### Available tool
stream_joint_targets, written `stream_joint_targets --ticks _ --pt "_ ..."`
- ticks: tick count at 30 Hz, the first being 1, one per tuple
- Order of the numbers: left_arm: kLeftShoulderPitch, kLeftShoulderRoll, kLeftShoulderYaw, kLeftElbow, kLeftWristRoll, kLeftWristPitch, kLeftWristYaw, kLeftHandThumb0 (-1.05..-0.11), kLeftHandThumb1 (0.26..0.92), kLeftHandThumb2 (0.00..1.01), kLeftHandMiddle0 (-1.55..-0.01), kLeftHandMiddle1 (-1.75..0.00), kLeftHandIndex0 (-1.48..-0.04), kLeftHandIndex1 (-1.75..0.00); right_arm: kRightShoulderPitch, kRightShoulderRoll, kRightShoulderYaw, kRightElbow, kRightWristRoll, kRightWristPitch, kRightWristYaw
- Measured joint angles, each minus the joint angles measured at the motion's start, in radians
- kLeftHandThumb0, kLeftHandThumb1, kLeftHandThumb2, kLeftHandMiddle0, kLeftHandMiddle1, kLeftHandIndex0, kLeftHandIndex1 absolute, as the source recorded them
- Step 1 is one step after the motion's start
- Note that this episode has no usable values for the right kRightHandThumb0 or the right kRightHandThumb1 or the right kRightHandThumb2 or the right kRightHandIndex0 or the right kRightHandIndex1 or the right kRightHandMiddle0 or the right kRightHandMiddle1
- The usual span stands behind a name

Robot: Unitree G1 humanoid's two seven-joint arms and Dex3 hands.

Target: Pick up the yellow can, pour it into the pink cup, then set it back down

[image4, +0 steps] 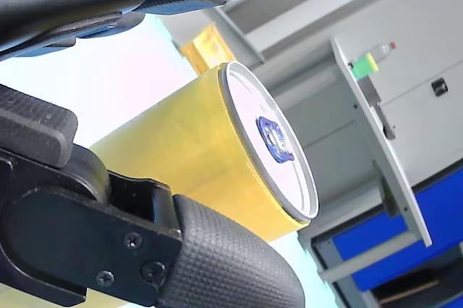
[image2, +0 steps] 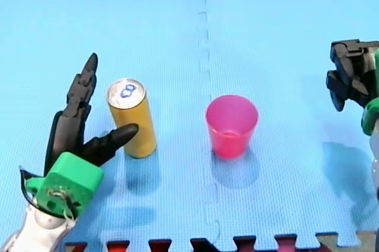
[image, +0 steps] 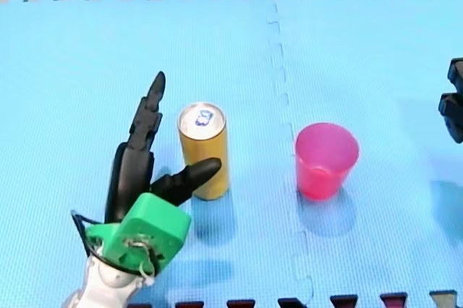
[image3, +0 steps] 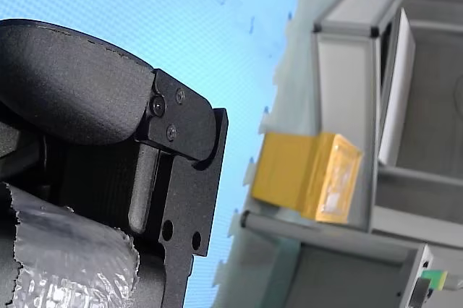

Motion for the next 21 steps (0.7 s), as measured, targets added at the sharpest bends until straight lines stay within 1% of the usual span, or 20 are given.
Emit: stream_joint_targets --ticks 14,21 --pt "0.041 0.005 0.029 -0.016 -0.018 -0.029 -0.057 -1.048 0.892 0.01 -0.11 0.00 -0.09 0.00 0.000 0.000 -0.001 0.001 0.000 0.000 -0.001" --pt "0.046 0.011 0.033 -0.014 -0.020 -0.051 -0.087 -1.048 0.873 0.00 -0.10 0.00 -0.09 0.00 0.001 0.000 -0.003 0.001 0.002 0.000 0.000"
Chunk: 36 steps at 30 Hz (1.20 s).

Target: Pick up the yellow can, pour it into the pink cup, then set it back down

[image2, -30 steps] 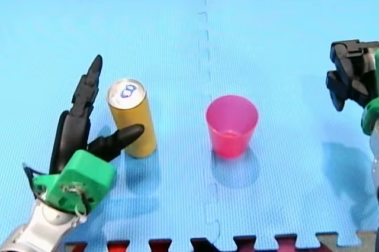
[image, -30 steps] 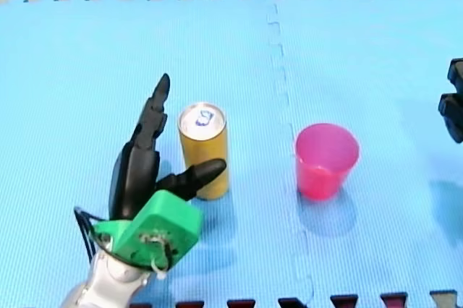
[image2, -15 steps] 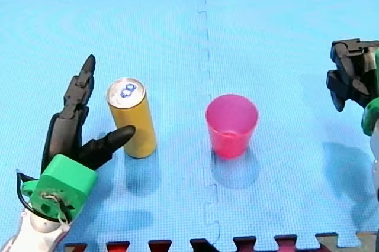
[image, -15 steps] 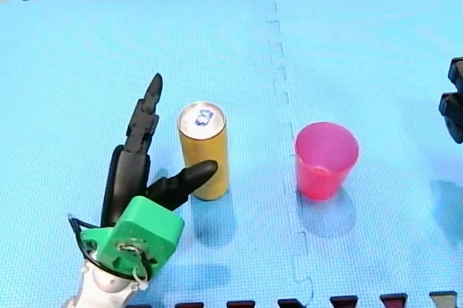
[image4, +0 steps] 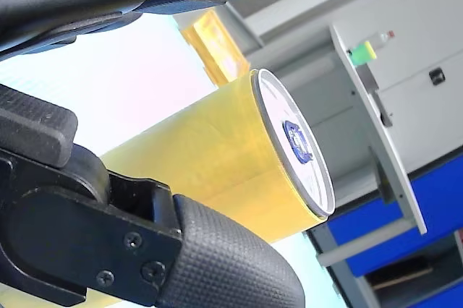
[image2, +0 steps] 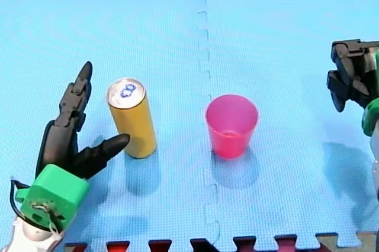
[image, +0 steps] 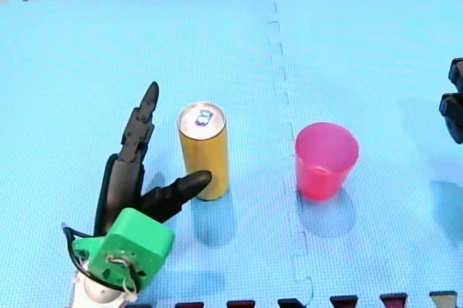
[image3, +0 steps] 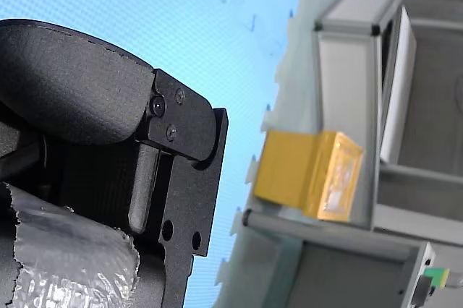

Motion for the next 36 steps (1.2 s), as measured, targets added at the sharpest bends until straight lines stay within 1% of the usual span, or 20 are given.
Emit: stream_joint_targets --ticks 5,12,23,28,36 --pt "0.000 0.003 0.006 0.010 -0.017 -0.012 -0.033 -1.048 0.871 0.00 -0.10 0.00 -0.09 0.00 0.001 -0.001 -0.002 0.000 0.001 0.001 0.004" --pt "-0.004 0.004 0.015 0.023 -0.035 -0.011 -0.075 -1.048 0.869 0.00 -0.10 0.00 -0.09 0.00 0.003 -0.003 -0.007 0.001 0.008 0.001 0.008" --pt "-0.044 0.008 0.027 0.089 -0.037 -0.012 -0.090 -1.048 0.863 0.00 -0.10 0.00 -0.09 0.00 0.003 -0.008 -0.009 0.003 0.009 0.003 0.011" --pt "-0.057 0.012 0.029 0.106 -0.036 -0.011 -0.090 -1.048 0.870 0.00 -0.11 -0.01 -0.09 0.00 0.003 -0.008 -0.008 0.003 0.009 0.004 0.010" --pt "-0.076 0.014 0.029 0.130 -0.033 -0.010 -0.084 -1.048 0.878 0.01 -0.12 -0.01 -0.10 0.00 0.001 -0.008 -0.007 0.005 0.008 0.012 0.007"
